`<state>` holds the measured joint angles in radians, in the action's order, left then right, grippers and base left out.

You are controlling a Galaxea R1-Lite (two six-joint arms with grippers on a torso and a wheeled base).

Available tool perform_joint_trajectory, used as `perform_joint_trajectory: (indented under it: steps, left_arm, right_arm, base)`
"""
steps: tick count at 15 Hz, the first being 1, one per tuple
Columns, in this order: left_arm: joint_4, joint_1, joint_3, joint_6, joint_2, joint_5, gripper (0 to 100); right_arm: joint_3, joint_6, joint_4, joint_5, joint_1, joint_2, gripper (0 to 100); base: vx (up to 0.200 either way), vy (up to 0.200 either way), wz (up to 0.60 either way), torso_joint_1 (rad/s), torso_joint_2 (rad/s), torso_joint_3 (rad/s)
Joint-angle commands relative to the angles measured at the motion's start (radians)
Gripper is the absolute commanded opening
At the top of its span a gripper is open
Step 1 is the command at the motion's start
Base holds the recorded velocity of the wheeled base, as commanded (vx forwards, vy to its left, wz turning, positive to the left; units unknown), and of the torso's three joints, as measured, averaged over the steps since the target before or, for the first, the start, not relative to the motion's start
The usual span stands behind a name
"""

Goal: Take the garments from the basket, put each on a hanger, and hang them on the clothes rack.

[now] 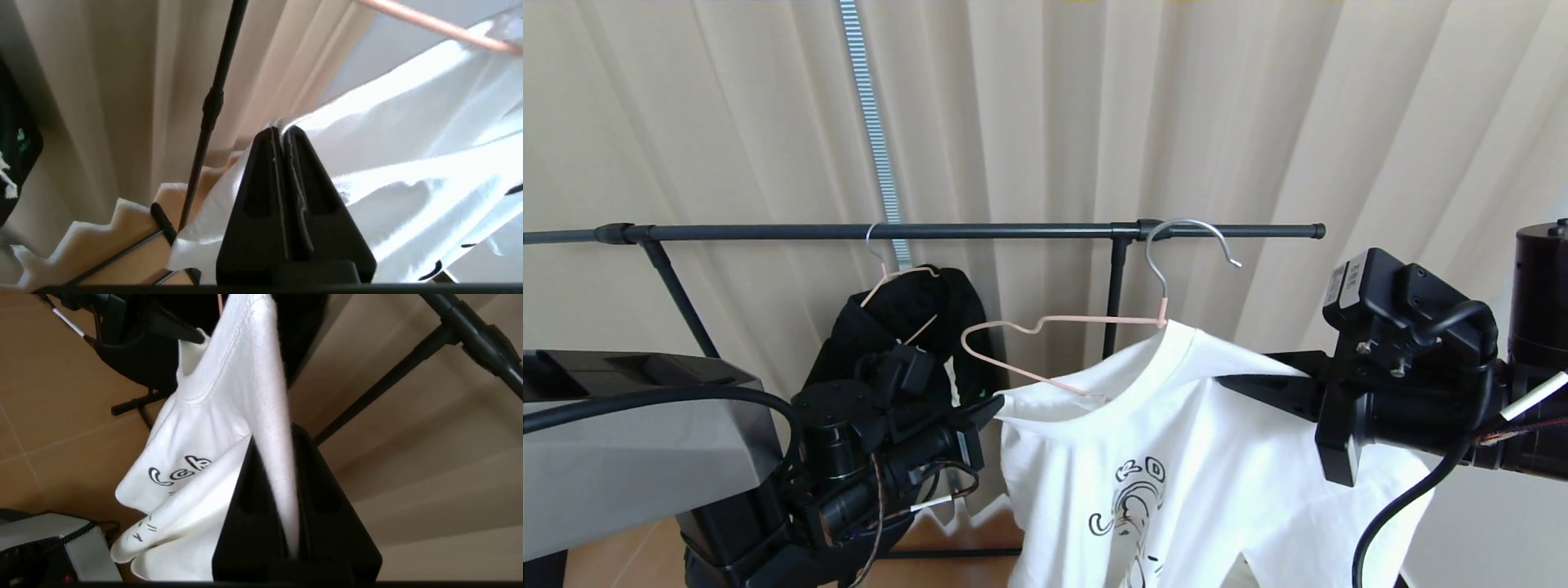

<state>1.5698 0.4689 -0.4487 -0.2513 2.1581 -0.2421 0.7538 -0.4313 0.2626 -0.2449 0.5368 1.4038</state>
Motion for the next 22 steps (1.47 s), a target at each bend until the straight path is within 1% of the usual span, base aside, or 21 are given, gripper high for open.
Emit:
perform_joint_trajectory:
  steps: [1, 6, 7, 9, 11, 14, 16, 19, 22]
  left_arm:
    - [0.001, -0.010, -0.004, 0.000, -0.001, 0.000, 0]
    - [0.001, -0.058, -0.022, 0.017, -0.001, 0.000, 0]
    - [0.001, -0.061, -0.028, 0.020, -0.001, 0.000, 0]
    - [0.001, -0.069, -0.033, 0.020, -0.003, 0.000, 0]
    - [0.001, -0.076, -0.033, 0.020, -0.012, 0.000, 0]
    - [0.001, -0.081, -0.033, 0.020, -0.034, 0.000, 0]
    - [0.001, -0.078, -0.028, 0.020, -0.040, 0.000, 0]
    - [0.001, -0.070, -0.018, 0.020, -0.072, 0.000, 0]
    - [0.001, -0.033, 0.015, 0.030, -0.116, 0.000, 0]
  right_arm:
    - [-0.007, -0.001, -0.002, 0.001, 0.000, 0.004, 0]
    - [-0.022, -0.009, -0.002, 0.004, -0.012, 0.004, 0]
    - [-0.030, -0.026, -0.002, 0.004, -0.017, 0.006, 0]
    - [-0.044, -0.090, -0.002, 0.003, -0.041, 0.015, 0]
    - [-0.051, -0.110, -0.003, 0.004, -0.041, 0.015, 0]
    - [-0.067, -0.162, -0.011, 0.003, -0.054, 0.017, 0]
    - [-0.064, -0.167, -0.037, 0.004, -0.054, 0.021, 0]
    - [-0.056, -0.170, -0.032, 0.003, -0.054, 0.055, 0]
    - [-0.030, -0.152, -0.020, 0.001, -0.054, 0.112, 0]
  base:
    - [0.000, 0.000, 0.00, 0.000, 0.00, 0.000]
    - [0.000, 0.000, 0.00, 0.000, 0.00, 0.000]
    - [0.000, 0.000, 0.00, 0.000, 0.00, 0.000]
    - [0.000, 0.000, 0.00, 0.000, 0.00, 0.000]
    - [0.000, 0.000, 0.00, 0.000, 0.00, 0.000]
    - [0.000, 0.000, 0.00, 0.000, 0.00, 0.000]
    - [0.000, 0.000, 0.00, 0.000, 0.00, 0.000]
    - [0.000, 0.000, 0.00, 0.000, 0.00, 0.000]
    - [0.000, 0.000, 0.00, 0.000, 0.00, 0.000]
